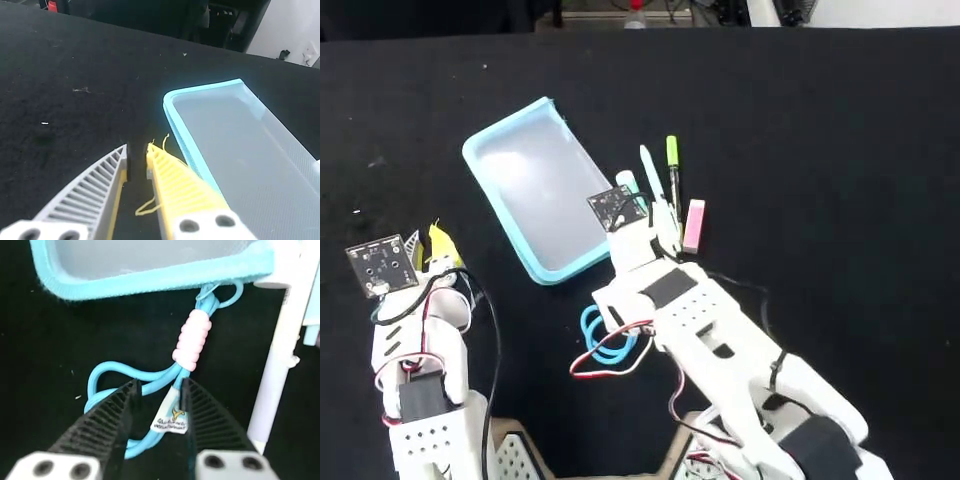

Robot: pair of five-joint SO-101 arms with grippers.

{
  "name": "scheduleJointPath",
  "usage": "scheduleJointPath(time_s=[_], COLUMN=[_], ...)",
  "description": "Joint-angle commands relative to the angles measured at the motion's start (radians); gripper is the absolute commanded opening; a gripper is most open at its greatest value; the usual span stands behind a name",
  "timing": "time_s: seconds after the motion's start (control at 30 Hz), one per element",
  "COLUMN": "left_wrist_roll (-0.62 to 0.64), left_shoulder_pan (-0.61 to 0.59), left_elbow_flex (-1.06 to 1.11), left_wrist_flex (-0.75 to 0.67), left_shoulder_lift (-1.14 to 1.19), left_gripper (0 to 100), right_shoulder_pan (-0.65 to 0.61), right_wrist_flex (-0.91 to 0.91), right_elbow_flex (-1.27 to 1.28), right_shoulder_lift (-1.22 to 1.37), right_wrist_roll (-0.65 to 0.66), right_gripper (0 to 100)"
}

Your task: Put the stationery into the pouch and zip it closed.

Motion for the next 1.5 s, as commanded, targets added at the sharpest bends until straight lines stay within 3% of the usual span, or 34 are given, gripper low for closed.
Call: scheduleJointPath(time_s=[0.0,0.17,0.33,0.4,0.47,0.53,0.6,0.9,1.0,1.17,1.23,1.37,1.47], left_wrist_roll=[-0.002,-0.002,-0.002,-0.002,-0.002,-0.002,-0.002,-0.002,-0.002,-0.002,-0.002,-0.002,-0.002], left_shoulder_pan=[0.012,0.012,0.013,0.015,0.013,0.013,0.013,0.013,0.018,0.013,0.013,0.013,0.013], left_elbow_flex=[0.022,0.022,0.022,0.022,0.022,0.022,0.022,0.022,0.022,0.022,0.022,0.022,0.022], left_wrist_flex=[0.006,0.006,0.006,0.006,0.006,0.006,0.006,0.005,0.003,0.005,0.005,0.005,0.005], left_shoulder_lift=[-0.003,-0.003,-0.003,-0.003,-0.003,-0.003,-0.003,-0.003,-0.003,-0.003,-0.003,-0.003,-0.003], left_gripper=[8,8,8,8,8,8,8,8,8,8,8,8,8], right_shoulder_pan=[-0.015,-0.018,-0.017,-0.017,-0.002,0.034,0.083,0.210,0.215,0.331,0.368,0.390,0.390], right_wrist_flex=[-0.094,-0.195,-0.178,-0.164,-0.160,-0.127,-0.060,0.407,0.457,0.494,0.503,0.494,0.502], right_elbow_flex=[-0.031,-0.030,-0.064,-0.067,-0.067,-0.085,-0.114,-0.147,-0.068,0.002,0.013,0.033,-0.015], right_shoulder_lift=[0.059,0.165,0.209,0.211,0.203,0.188,0.137,-0.213,-0.269,-0.306,-0.300,-0.300,-0.300], right_wrist_roll=[-0.005,-0.003,-0.005,-0.002,0.008,0.066,0.137,0.474,0.608,0.770,0.816,0.865,0.822], right_gripper=[22.7,24.0,22.8,14.8,0.5,3.8,0.8,1.5,1.5,2.1,8.3,23.5,22.7])
